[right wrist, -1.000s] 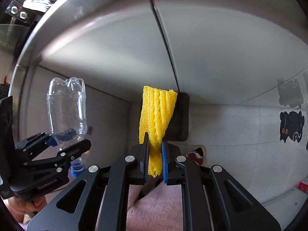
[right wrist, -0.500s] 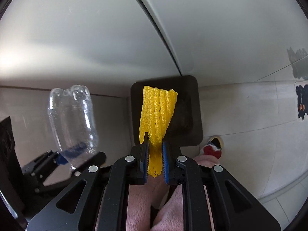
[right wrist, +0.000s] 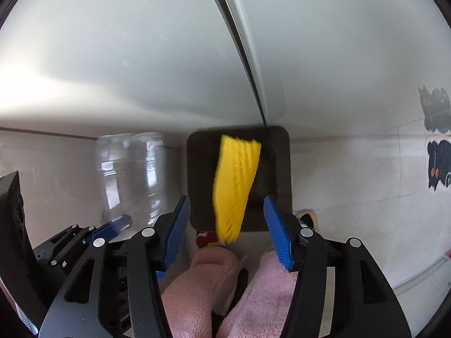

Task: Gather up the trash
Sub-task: 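Carry bottle and foam net down over the black bin and open both grippers, then grasp the clear plastic bag with the left gripper while the right grasps the white tissue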

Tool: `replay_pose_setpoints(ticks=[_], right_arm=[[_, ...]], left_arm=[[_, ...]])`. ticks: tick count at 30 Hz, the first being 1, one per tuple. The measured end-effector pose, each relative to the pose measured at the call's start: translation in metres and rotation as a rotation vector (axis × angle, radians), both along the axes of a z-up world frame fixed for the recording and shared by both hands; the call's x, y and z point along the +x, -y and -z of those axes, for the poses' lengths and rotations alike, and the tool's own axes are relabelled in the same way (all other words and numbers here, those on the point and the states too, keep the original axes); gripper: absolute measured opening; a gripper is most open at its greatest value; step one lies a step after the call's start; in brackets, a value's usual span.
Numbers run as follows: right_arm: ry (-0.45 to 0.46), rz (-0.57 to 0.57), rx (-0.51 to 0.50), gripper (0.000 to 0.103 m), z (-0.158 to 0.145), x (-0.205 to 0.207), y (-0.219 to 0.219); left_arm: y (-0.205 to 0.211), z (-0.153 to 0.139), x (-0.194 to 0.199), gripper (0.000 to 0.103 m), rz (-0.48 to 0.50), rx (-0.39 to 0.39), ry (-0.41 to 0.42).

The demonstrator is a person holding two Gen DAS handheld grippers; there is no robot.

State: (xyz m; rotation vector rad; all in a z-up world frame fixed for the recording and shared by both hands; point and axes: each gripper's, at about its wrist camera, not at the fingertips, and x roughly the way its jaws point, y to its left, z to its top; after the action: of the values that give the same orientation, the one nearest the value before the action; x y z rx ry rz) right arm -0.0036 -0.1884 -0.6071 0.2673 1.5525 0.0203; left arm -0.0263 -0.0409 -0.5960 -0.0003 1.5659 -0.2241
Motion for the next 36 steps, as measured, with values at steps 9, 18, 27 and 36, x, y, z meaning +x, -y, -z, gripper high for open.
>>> replay_pose_setpoints(ticks=[9,18,27,36], right_arm=[[0.055,0.011,-0.024,0.064,-0.050,0.005,0.005],[0.207,-0.011,-0.075,0.089,-0.164,-0.017,0.015],[0.329,0.006,-0.117,0.097,-0.253,-0.021,0.034],[0.452,0.023,-0.100,0.097,-0.313,0.022,0.044]], left_arm=[[-0.014,-0.041,-0.002,0.076,-0.002,-0.035,0.052],[-0.041,-0.140,-0.022,0.080,-0.011,-0.099,0.196],[-0.060,-0.242,-0.018,0.083,-0.041,-0.133,0.349],[-0.055,-0.324,0.017,0.083,0.005,-0.129,0.476]])
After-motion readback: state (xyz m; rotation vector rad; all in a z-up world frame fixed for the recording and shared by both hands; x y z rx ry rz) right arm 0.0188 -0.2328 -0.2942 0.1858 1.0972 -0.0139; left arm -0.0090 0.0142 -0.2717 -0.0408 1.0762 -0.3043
